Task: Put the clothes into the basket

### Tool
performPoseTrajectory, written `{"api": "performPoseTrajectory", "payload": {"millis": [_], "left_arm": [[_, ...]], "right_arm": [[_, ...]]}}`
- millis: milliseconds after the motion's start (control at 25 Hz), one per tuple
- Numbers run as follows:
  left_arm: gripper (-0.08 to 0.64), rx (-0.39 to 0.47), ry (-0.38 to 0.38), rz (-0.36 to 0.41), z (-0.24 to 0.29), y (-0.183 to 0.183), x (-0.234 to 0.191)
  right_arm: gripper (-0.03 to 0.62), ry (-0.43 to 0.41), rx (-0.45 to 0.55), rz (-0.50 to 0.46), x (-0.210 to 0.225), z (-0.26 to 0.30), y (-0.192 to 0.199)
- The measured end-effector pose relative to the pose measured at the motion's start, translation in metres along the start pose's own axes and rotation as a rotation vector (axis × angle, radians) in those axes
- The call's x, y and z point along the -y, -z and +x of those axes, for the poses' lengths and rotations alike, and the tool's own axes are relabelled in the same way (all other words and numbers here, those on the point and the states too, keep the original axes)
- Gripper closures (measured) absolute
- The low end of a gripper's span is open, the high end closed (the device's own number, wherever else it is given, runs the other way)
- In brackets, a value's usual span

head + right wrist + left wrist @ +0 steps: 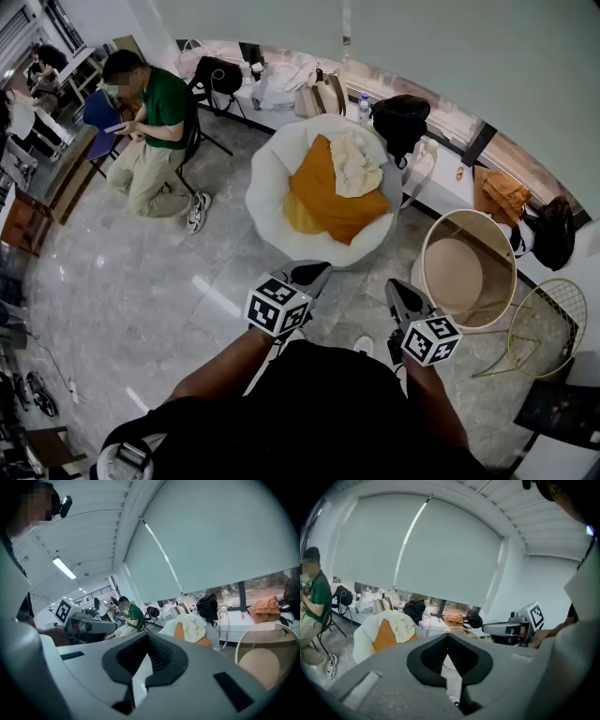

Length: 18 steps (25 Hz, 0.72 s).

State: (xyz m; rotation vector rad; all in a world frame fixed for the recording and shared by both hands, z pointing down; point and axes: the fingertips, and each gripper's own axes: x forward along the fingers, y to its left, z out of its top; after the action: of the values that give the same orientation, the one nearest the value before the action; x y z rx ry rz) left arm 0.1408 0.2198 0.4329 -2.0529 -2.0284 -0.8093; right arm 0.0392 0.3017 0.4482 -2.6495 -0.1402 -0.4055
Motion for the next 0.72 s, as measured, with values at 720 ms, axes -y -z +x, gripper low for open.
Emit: {"api": "performPoseTrajectory", "payload": {"millis": [720], "left_arm": [[0.558, 0.002, -0.009, 0.014, 0.0067, -0.0003, 0.0108]], "right_arm": [[0.578, -0.034, 0.007, 0.02, 0.003, -0.0067, 0.0008]]}}
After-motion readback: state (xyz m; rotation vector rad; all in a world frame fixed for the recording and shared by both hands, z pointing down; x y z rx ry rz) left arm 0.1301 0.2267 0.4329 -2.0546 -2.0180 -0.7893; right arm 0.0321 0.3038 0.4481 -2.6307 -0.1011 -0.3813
